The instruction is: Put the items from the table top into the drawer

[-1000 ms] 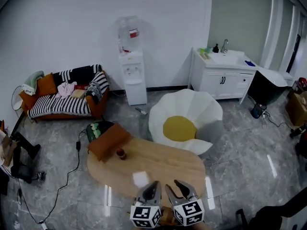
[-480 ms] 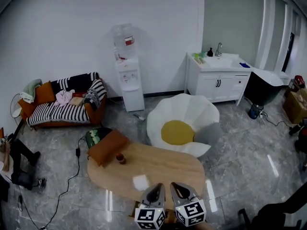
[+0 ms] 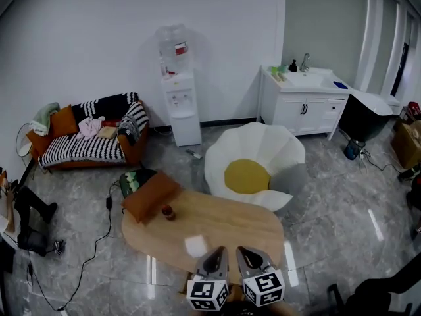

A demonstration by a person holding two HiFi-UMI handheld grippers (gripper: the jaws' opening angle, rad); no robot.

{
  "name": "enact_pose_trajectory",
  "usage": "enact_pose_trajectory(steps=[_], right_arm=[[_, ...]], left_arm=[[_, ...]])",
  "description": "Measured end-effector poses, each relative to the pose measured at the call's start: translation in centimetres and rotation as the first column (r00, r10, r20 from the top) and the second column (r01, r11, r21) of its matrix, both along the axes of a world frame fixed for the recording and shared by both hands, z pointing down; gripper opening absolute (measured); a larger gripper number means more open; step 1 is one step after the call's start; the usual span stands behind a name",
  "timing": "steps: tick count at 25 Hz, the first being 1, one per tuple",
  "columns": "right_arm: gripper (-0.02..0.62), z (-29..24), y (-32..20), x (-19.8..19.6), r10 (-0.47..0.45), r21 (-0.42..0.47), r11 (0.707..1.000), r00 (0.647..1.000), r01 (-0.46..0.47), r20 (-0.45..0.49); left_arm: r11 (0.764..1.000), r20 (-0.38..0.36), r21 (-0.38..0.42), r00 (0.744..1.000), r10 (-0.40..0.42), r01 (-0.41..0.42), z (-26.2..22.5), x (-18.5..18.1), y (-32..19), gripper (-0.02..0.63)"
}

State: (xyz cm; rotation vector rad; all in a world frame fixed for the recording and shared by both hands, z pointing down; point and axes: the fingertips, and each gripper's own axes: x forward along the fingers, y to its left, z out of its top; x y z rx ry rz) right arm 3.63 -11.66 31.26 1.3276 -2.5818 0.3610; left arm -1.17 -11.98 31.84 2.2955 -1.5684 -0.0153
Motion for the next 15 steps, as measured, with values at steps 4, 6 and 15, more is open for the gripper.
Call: enact_pose_trajectory(steps=[4,6,15], right_arm=[[0.003,0.9,-0.3,-0.2,-0.005,-0.022,1.000,1.000,0.005,-0.011],[0.003,1.3,-0.6,-0.3,-0.007,-0.037,0.999,1.000,0.006,-0.013],[0.003,1.9,-2.3,-0.5,-0.010,-0.036,0.999,1.000,0.010,-0.018]], left_arm=[[1.000,0.027,-0.004,1.000,-0.007,0.007,0.9,-0.2,-0.4,0.020],[1.000,0.042,-0.009,0.999,-0.012,0.012,1.2,-0.2,-0.7,0.020],[0.999,0.042,-0.019,0.999,0.030,-0.029,1.0,-0.2,-2.2,0.020]])
